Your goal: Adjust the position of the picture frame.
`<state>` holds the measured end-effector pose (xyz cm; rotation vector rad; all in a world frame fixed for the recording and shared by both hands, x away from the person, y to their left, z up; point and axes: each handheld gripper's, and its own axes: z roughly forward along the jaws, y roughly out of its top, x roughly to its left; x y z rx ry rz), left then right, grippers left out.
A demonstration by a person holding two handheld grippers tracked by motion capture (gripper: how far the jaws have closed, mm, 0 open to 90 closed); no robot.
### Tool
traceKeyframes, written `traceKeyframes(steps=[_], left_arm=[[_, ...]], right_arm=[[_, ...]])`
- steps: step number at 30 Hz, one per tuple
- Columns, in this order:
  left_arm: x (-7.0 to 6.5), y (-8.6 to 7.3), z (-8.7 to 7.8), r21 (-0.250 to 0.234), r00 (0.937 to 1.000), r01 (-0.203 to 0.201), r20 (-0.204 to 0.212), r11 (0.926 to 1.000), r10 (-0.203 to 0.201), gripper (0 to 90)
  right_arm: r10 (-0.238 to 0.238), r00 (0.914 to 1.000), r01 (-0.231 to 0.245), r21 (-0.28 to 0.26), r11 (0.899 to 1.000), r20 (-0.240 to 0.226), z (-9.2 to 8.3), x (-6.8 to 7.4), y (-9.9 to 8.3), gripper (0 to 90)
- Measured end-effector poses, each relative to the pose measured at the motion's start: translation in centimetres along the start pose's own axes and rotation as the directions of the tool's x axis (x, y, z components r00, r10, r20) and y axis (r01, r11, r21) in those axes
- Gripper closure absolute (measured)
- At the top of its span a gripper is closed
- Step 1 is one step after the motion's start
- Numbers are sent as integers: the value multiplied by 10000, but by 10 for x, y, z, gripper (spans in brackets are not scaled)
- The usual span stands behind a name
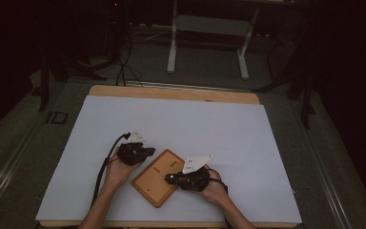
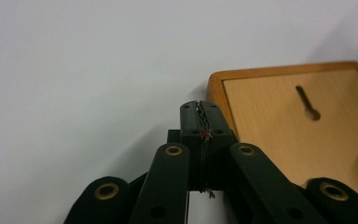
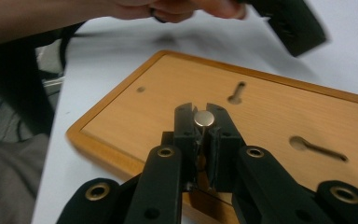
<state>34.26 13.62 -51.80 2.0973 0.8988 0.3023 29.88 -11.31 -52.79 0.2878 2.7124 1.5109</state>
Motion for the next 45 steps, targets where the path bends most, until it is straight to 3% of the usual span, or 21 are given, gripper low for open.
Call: traceKeyframes(steps=[5, 9, 12, 13, 16, 21, 25, 28, 32, 38, 41, 45], left_arm=[[-7, 2, 7, 258, 9993, -377, 42, 9990, 376, 868], [-9, 2, 8, 239, 9991, -414, 105, 9989, 412, 870], [-9, 4, 8, 126, 9992, -348, 190, 9993, 345, 872], [-10, 5, 9, 110, 9991, -367, 201, 9993, 364, 873], [-11, 12, 15, 174, 9985, -542, 117, 9984, 540, 872], [-9, 32, 36, 368, 9959, -897, 144, 9953, 892, 877], [-2, 47, 55, 564, 9962, -852, 233, 9948, 840, 877], [5, 52, 66, 886, 9967, -732, 417, 9934, 697, 892], [8, 49, 74, 1320, 9930, -918, 863, 9870, 808, 896], [10, 39, 60, 1252, 9962, -595, 700, 9903, 511, 900], [8, 25, 46, 1179, 9971, -342, 722, 9924, 257, 900], [-2, 0, 25, 1116, 9974, -321, 682, 9932, 246, 900]], right_arm=[[11, 10000, -11, 121, 9999, -42, -2, -1, -4, 839], [432, 9972, -440, 129, 9989, 608, -17, -9, -13, 838], [813, 9881, -855, 270, 9960, 1309, -30, -15, -20, 838], [1022, 9814, -1084, 296, 9937, 1628, -34, -19, -23, 839], [1384, 9686, -1461, 223, 9890, 2063, -42, -25, -27, 839], [1438, 9646, -1523, 221, 9881, 2211, -42, -25, -27, 840], [1377, 9658, -1465, 245, 9889, 2197, -42, -25, -26, 840], [1335, 9658, -1434, 290, 9892, 2225, -42, -25, -26, 841], [1309, 9648, -1409, 281, 9896, 2280, -43, -27, -25, 841], [1258, 9566, -1398, 349, 9896, 2628, -41, -34, -20, 842], [1225, 9543, -1390, 419, 9894, 2727, -40, -36, -18, 842], [1185, 9475, -1410, 554, 9885, 2968, -35, -44, -13, 842]])
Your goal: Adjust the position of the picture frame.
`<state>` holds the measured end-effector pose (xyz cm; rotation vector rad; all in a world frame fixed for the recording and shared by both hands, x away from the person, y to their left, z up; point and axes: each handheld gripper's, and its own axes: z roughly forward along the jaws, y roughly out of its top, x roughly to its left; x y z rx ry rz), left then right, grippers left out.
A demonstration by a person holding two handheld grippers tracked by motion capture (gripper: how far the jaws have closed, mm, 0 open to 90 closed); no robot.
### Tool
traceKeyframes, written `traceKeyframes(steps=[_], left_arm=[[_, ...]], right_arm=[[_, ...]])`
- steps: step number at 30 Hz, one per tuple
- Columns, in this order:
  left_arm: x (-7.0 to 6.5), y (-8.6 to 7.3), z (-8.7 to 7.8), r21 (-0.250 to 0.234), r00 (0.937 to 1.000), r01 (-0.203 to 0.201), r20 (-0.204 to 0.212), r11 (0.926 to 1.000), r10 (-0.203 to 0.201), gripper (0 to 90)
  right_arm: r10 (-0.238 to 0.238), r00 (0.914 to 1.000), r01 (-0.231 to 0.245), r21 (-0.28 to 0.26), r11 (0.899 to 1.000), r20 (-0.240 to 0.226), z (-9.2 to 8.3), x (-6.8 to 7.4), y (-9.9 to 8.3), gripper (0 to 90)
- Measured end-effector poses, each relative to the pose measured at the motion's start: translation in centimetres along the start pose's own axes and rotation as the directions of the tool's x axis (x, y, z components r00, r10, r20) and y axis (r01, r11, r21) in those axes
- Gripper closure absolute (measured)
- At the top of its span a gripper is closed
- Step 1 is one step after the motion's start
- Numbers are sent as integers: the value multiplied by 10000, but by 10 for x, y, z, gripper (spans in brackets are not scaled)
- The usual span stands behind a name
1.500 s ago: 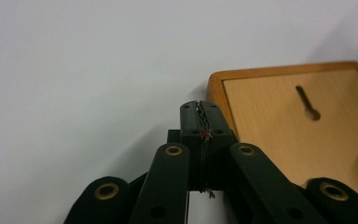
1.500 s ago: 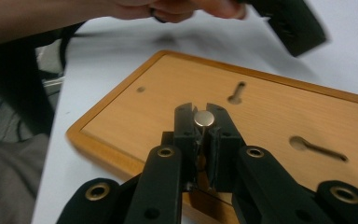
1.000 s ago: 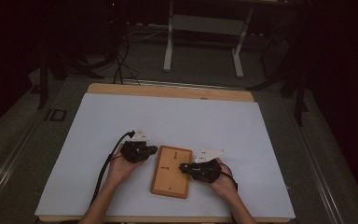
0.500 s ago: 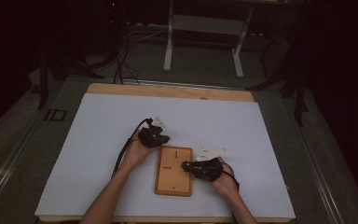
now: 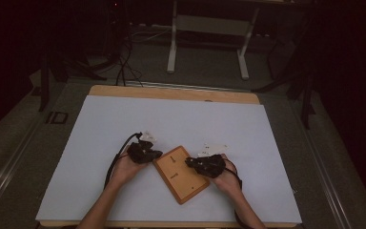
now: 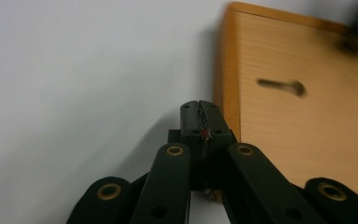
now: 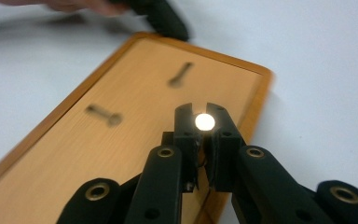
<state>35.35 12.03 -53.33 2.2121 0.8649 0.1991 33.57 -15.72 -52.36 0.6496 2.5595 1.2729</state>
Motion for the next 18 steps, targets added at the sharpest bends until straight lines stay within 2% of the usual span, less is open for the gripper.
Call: traceKeyframes(steps=[9, 13, 18], left_arm=[[-21, -31, -26, -153, 9975, 623, -322, 9979, -628, 900], [-37, -40, -33, -54, 9974, 118, -716, 9999, -122, 900], [-39, -43, -32, 151, 9963, 121, -848, 9998, -107, 900]], right_arm=[[-187, 9994, 178, 306, 9994, 288, 23, -2, 24, 842], [-106, 9997, 101, 214, 9997, 224, 33, -3, 31, 841], [230, 9997, -230, 26, 9997, 24, 43, -7, 31, 841]])
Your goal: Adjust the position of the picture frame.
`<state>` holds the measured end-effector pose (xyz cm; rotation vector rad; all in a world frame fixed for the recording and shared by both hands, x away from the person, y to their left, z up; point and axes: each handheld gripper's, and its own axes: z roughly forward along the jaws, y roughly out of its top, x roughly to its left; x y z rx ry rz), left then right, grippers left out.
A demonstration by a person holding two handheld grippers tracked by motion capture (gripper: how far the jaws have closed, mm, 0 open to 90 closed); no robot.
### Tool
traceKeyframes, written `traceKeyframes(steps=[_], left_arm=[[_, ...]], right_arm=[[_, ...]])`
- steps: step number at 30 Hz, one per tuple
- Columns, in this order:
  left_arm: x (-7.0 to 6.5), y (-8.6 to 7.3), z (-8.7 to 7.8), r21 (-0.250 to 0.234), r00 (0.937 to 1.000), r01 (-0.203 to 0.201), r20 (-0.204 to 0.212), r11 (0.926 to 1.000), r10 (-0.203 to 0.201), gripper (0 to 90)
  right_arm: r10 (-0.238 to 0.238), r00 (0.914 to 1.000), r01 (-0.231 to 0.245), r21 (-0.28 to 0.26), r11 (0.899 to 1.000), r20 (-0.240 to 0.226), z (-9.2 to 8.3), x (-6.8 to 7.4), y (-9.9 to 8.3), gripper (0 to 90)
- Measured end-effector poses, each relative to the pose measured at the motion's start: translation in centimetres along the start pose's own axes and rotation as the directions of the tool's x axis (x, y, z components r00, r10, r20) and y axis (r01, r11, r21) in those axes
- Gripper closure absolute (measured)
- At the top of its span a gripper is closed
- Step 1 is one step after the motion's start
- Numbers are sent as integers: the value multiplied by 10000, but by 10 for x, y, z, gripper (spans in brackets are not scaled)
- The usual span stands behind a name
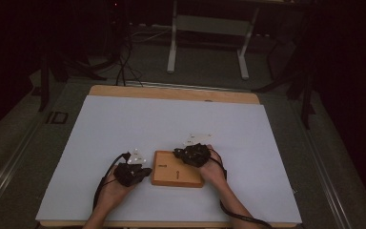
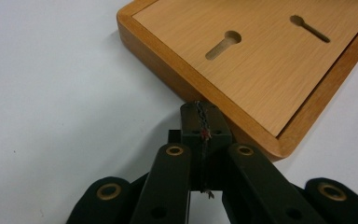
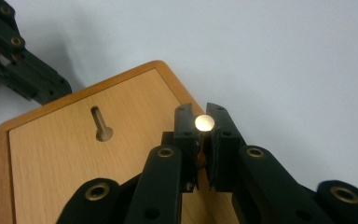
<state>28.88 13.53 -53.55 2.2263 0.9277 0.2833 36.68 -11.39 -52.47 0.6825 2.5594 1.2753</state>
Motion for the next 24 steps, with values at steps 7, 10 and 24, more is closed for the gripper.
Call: traceKeyframes(steps=[7, 10, 24], left_arm=[[-7, 3, 0, 172, 9979, -432, -486, 9989, 440, 900], [-5, 4, 0, -41, 9972, -326, -680, 9995, 322, 896], [-1, 9, 5, -512, 9972, -254, -715, 9984, 217, 862]], right_arm=[[70, 9999, -72, -210, 9998, -85, 4, -4, 1, 841], [145, 9999, -146, -256, 9996, -21, 6, -3, 2, 841], [762, 9922, -712, -524, 9961, 991, 2, 2, -3, 841]])
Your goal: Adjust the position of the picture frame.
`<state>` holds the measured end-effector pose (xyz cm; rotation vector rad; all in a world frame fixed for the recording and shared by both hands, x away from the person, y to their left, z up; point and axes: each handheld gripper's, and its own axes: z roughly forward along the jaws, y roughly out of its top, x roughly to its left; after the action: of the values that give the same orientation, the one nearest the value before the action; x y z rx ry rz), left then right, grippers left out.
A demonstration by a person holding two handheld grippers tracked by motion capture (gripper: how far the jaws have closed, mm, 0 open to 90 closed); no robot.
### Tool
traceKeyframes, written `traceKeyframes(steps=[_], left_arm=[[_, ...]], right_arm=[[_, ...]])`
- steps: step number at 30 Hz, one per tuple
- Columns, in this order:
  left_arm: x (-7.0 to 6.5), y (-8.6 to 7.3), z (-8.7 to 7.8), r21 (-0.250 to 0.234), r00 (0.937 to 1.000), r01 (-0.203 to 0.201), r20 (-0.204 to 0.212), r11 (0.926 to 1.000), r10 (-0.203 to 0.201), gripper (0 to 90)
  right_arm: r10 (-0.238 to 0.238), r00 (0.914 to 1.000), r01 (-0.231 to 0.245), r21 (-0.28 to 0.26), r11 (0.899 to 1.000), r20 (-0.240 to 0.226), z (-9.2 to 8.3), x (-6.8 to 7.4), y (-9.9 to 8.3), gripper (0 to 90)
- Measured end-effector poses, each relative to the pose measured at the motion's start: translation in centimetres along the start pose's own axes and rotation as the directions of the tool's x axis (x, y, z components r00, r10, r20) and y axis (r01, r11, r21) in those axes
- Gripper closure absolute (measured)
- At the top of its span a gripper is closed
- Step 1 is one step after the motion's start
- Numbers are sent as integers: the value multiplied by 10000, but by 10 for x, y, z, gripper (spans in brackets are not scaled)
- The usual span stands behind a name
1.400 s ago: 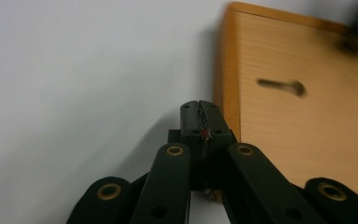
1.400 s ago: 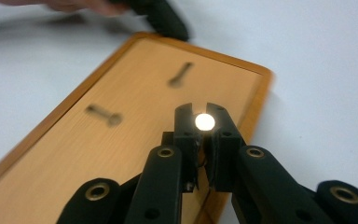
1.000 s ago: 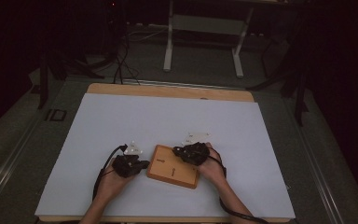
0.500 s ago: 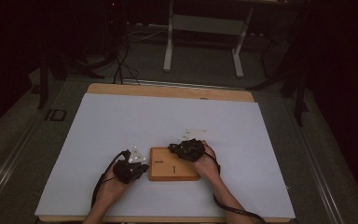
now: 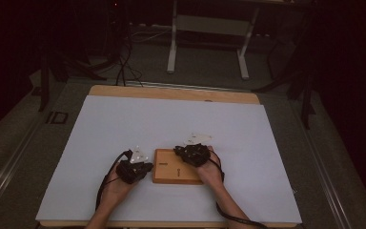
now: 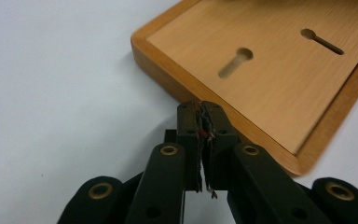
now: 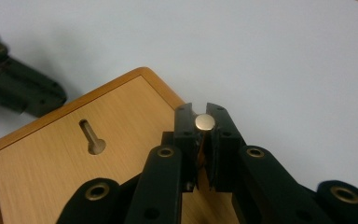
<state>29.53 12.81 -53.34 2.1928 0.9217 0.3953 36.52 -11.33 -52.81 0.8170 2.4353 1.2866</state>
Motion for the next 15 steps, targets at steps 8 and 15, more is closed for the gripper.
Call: traceKeyframes(steps=[8, 15], left_arm=[[1, 0, -2, -94, 10000, 77, -29, 9999, -77, 861], [4, -2, -3, -52, 9998, 199, -39, 9998, -199, 860]], right_arm=[[84, 9997, -85, -34, 10000, -236, 1, -2, 1, 841], [134, 9994, -134, 18, 9999, -333, 5, 1, 3, 840]])
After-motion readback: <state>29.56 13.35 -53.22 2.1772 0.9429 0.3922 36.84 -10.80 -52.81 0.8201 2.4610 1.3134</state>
